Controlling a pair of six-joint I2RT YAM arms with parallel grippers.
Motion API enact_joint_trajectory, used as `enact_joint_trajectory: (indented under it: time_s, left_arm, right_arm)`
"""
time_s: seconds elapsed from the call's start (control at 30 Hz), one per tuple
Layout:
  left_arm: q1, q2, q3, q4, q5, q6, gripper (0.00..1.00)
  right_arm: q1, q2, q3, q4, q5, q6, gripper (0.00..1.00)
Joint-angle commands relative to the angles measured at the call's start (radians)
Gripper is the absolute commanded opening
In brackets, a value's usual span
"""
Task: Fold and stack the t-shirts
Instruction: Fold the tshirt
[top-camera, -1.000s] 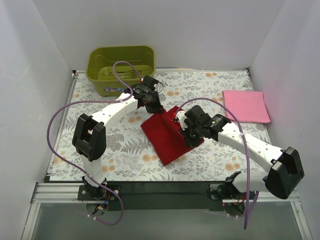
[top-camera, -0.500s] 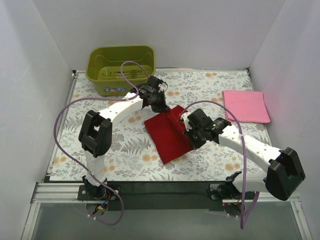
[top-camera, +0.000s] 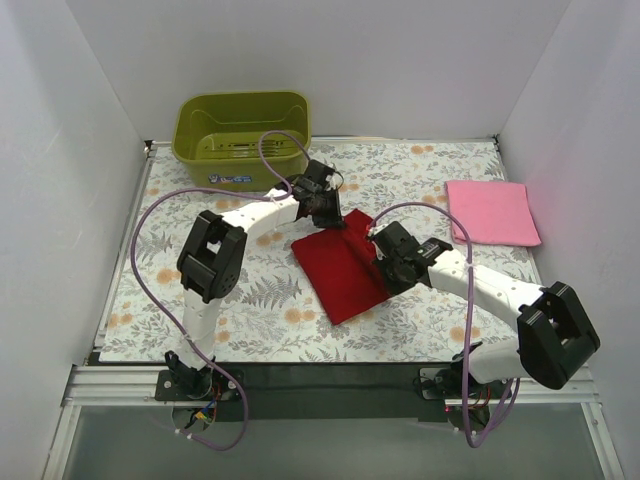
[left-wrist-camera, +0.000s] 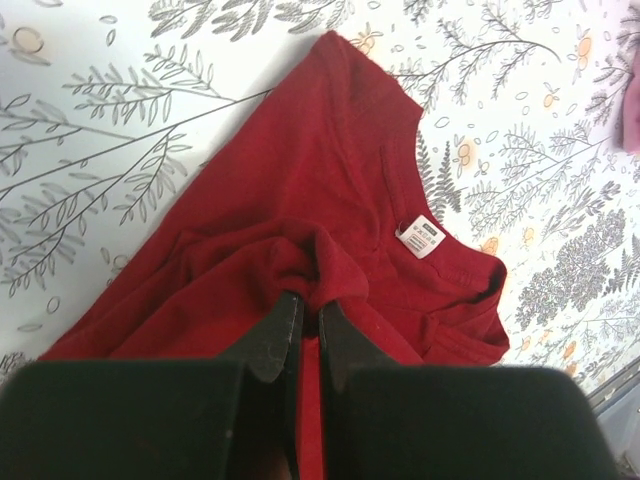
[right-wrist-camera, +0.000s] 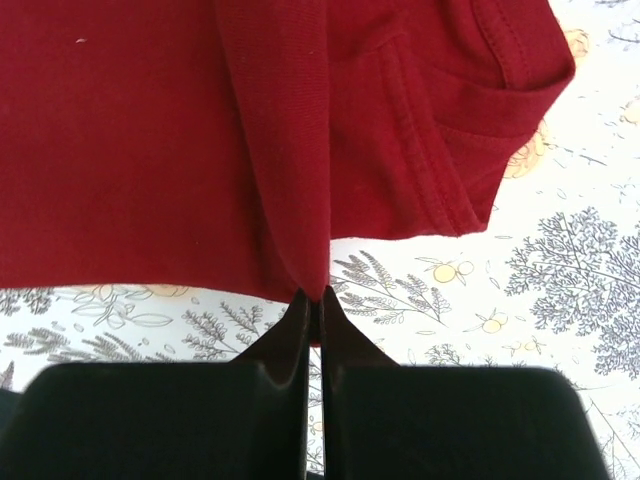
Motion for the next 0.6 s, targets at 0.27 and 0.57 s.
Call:
enact_joint_trajectory:
  time_s: [0.27, 0.57]
  left_arm:
    - [-0.006, -0.062, -0.071, 0.19, -0.102, -0.004, 0.24]
    - [-0.006, -0.293, -0.187, 0.265, -0.143, -0.036, 0.84]
  right_arm:
    - [-0.034, -0.019, -0.023, 0.02, 0.268, 0.151, 0.35]
    - [-0.079, -0.141, 0.01, 0.154, 0.031, 0.073, 0.45]
